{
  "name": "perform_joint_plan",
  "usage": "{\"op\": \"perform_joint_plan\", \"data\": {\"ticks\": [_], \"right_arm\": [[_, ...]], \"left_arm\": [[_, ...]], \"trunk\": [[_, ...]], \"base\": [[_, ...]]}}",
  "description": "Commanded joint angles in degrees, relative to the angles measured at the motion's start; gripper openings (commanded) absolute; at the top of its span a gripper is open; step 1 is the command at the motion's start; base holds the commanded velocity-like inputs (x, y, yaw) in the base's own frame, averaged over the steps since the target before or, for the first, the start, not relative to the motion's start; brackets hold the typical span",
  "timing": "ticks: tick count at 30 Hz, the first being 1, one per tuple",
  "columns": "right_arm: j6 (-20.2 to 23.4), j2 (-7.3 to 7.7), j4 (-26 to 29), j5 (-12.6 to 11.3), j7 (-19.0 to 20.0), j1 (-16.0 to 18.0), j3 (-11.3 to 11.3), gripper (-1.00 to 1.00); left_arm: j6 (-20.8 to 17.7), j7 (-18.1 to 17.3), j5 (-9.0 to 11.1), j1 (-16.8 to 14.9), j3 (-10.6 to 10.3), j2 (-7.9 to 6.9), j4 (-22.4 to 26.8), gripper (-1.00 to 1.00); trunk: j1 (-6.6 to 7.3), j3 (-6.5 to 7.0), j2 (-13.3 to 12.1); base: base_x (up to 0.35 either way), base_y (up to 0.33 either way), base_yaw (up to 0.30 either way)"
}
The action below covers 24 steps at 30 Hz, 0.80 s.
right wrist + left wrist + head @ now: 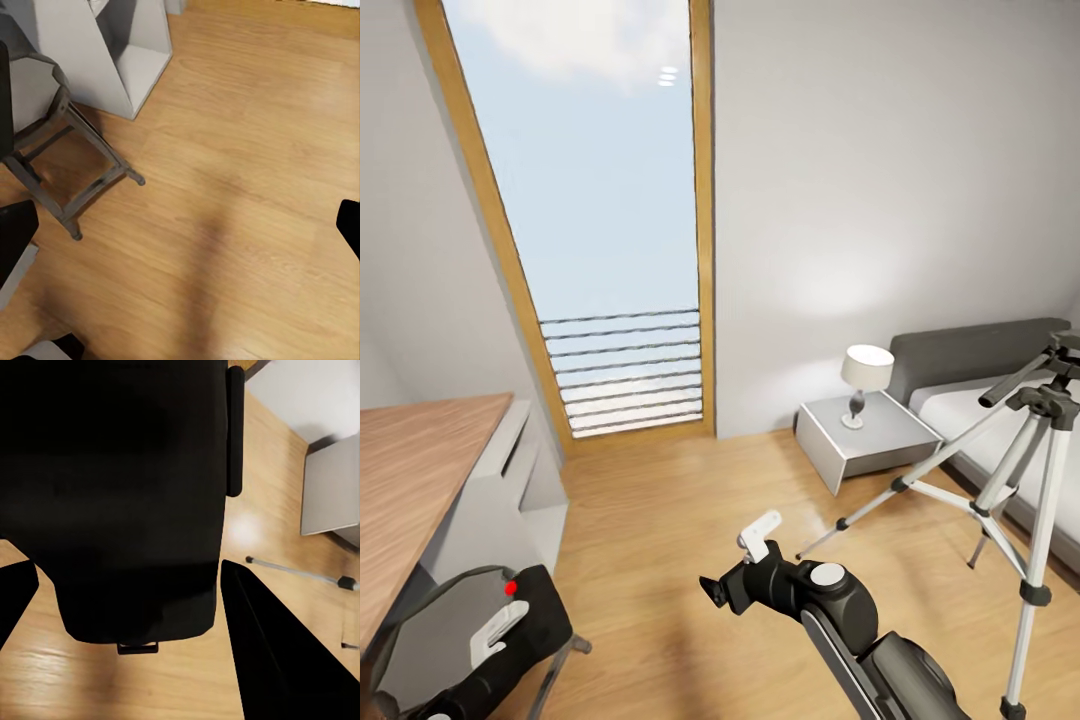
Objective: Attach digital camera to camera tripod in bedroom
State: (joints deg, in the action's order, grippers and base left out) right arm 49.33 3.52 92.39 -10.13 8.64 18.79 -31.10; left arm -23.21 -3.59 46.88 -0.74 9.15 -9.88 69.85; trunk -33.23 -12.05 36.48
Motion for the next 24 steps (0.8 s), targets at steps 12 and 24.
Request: {"op": "perform_joint_plan", "data": {"ticks": [12, 24], "right_arm": [[0.16, 0.02, 0.07, -0.15, -0.02, 0.03, 0.4, 1.0], [0.44, -0.36, 0.07, -0.16, 0.47, 0.6, 0.24, 1.0]], "left_arm": [[-0.51, -0.12, 0.09, -0.06, -0.75, 0.04, -0.06, -1.0], [-0.42, -0.65, 0.23, 0.15, -1.56, -0.46, -0.33, -1.0]], "trunk": [[-0.02, 0.93, 0.08], [-0.02, 1.6, 0.08]], "base": [[0.001, 0.0, 0.114], [0.153, 0.069, 0.069]]}}
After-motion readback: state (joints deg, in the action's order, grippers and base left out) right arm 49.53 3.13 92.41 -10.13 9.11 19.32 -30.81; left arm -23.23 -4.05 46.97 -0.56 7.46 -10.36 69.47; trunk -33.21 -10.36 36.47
